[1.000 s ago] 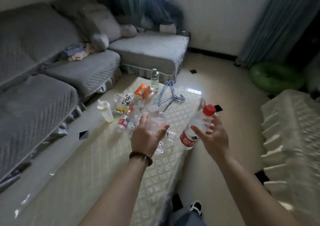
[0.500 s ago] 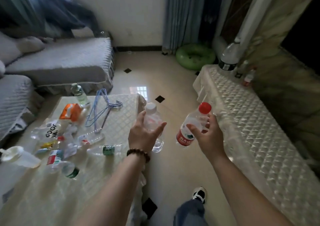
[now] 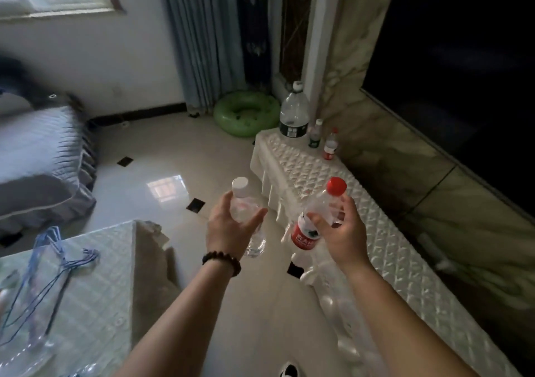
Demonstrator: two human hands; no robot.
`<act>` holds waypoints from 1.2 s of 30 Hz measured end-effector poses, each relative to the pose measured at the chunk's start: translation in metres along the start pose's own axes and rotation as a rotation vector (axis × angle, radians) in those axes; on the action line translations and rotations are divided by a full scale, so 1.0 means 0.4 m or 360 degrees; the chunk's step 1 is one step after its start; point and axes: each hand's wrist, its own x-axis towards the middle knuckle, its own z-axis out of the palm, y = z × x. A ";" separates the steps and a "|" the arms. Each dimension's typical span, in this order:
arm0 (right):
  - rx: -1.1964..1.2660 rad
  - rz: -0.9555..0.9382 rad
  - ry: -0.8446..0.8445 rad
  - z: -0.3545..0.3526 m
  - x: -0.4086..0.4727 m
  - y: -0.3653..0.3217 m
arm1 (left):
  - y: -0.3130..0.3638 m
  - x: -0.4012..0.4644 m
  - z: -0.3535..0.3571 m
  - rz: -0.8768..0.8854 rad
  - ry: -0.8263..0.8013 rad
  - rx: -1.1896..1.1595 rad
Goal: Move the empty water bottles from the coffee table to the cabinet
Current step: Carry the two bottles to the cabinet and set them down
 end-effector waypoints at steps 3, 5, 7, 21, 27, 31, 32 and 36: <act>0.0008 0.0060 0.0084 -0.042 0.108 0.037 | 0.055 0.080 0.092 -0.0022 -0.0074 -0.0023; 0.0023 0.0119 0.0121 -0.056 0.163 0.060 | 0.083 0.127 0.144 0.0018 -0.0126 -0.0023; 0.0035 0.0177 0.0155 -0.062 0.214 0.081 | 0.105 0.173 0.195 0.0054 -0.0165 -0.0013; -0.0039 0.0485 0.0328 0.040 0.651 0.233 | 0.102 0.653 0.523 0.0047 -0.0494 0.0103; -0.0132 0.0607 0.0331 0.157 0.871 0.261 | 0.072 0.903 0.606 0.0029 -0.0604 0.0113; -0.0153 0.0629 0.0255 0.226 0.988 0.297 | 0.037 1.039 0.662 -0.0025 -0.0658 0.0118; -0.0161 0.0636 0.0232 0.240 1.016 0.307 | 0.030 1.067 0.678 -0.0034 -0.0654 0.0115; -0.0182 0.0625 0.0133 0.308 1.139 0.366 | -0.004 1.179 0.759 -0.0088 -0.0638 0.0150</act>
